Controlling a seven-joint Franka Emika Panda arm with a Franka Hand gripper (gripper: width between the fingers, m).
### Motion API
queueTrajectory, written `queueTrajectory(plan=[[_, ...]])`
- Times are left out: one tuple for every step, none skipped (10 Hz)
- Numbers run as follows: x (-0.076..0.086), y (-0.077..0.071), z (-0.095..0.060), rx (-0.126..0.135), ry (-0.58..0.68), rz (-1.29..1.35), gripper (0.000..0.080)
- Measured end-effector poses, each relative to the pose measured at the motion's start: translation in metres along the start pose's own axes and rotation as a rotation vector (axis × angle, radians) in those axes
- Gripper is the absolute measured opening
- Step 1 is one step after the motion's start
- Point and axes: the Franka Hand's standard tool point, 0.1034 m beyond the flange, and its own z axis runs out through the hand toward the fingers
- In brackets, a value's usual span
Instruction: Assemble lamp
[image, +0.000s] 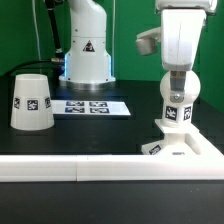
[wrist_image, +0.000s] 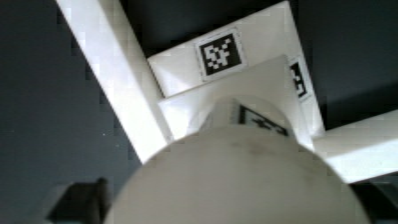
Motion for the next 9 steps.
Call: queueTrajectory(plan=[[-0.0001,0.0,0.0,0.0,0.0,0.017,0.0574],[-0.0001,0.0001,0.0,0.0,0.0,0.038,0.0574],[-0.001,0.0006,-0.0001,-0.001,0.003,0.061,0.0574],[-0.0042,0.0011,-0.0001,-0.004,0.006,0.151,0.0574],[-0.0052,0.0021,-0.0004,-0.008,0.013,0.277,0.0574],[-0.0046,0.0035,-0.0007,-0.009,0.028,0.415,0.0574],[-0.0034,0.0046,-0.0009,-0.013,0.037,0.492,0.0574],[-0.0014,0.0062,-0.0016,-0.017,0.048,0.632,0.0576],[-0.0004,0.0067,-0.0019,-0.016,0.051,0.7,0.0576]])
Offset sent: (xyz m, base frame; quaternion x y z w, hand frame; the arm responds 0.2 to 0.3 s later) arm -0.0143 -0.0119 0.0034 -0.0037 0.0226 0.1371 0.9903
